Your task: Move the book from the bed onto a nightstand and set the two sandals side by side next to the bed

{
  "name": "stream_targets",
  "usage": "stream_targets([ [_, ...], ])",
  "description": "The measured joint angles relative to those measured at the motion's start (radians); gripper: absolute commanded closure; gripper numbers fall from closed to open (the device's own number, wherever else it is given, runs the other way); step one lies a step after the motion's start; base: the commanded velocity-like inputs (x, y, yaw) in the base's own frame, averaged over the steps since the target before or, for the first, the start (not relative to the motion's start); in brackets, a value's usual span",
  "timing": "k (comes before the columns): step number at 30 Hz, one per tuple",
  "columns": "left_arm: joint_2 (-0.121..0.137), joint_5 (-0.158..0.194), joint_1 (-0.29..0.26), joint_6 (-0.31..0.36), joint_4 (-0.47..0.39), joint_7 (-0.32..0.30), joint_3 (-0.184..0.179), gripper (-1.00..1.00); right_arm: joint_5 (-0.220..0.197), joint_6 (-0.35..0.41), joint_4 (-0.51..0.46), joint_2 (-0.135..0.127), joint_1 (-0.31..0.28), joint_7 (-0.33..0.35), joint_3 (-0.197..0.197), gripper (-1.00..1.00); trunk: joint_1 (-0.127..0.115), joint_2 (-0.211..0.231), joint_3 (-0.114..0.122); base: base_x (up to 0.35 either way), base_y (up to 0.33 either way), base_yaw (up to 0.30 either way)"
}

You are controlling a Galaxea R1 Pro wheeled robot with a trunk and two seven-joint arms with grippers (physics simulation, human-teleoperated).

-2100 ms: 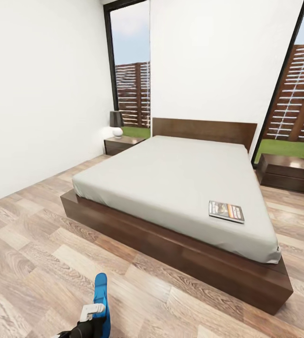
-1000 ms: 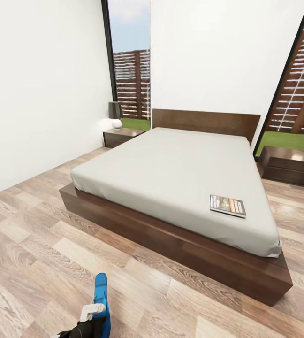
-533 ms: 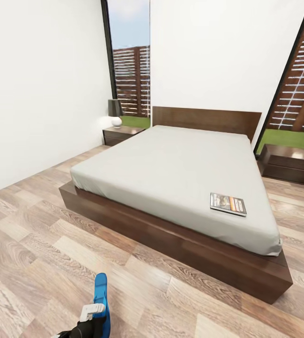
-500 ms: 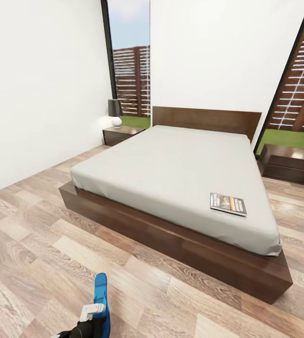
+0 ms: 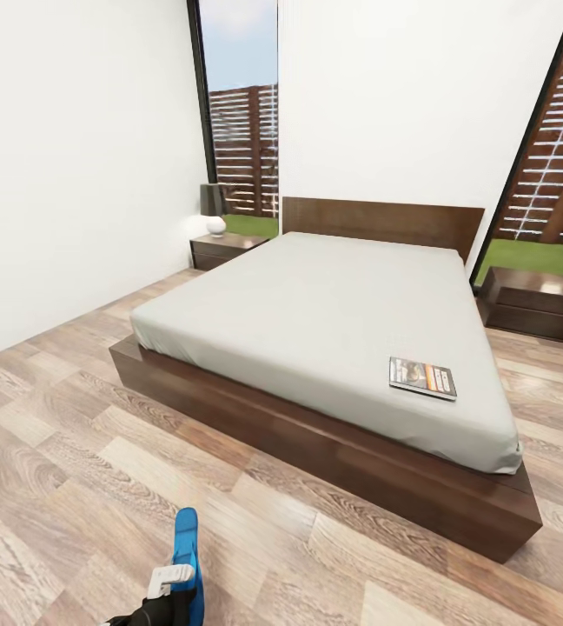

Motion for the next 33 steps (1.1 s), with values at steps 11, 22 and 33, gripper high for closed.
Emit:
stream_targets([
  [11, 0.0, 0.0, 0.0, 0.0, 0.0, 0.0, 0.0, 1.0, 0.001, 0.002, 0.002, 0.0, 0.0, -0.001, 0.0, -1.0, 0.0, 0.0, 0.0, 0.0, 0.0, 0.25],
  [22, 0.0, 0.0, 0.0, 0.0, 0.0, 0.0, 0.0, 1.0, 0.001, 0.003, 0.006, 0.001, 0.0, -0.002, 0.001, -1.0, 0.0, 0.0, 0.0, 0.0, 0.0, 0.289],
  [33, 0.0, 0.0, 0.0, 0.0, 0.0, 0.0, 0.0, 1.0, 0.001, 0.004, 0.007, 0.001, 0.0, -0.002, 0.0, -1.0, 0.0, 0.0, 0.0, 0.0, 0.0, 0.291],
])
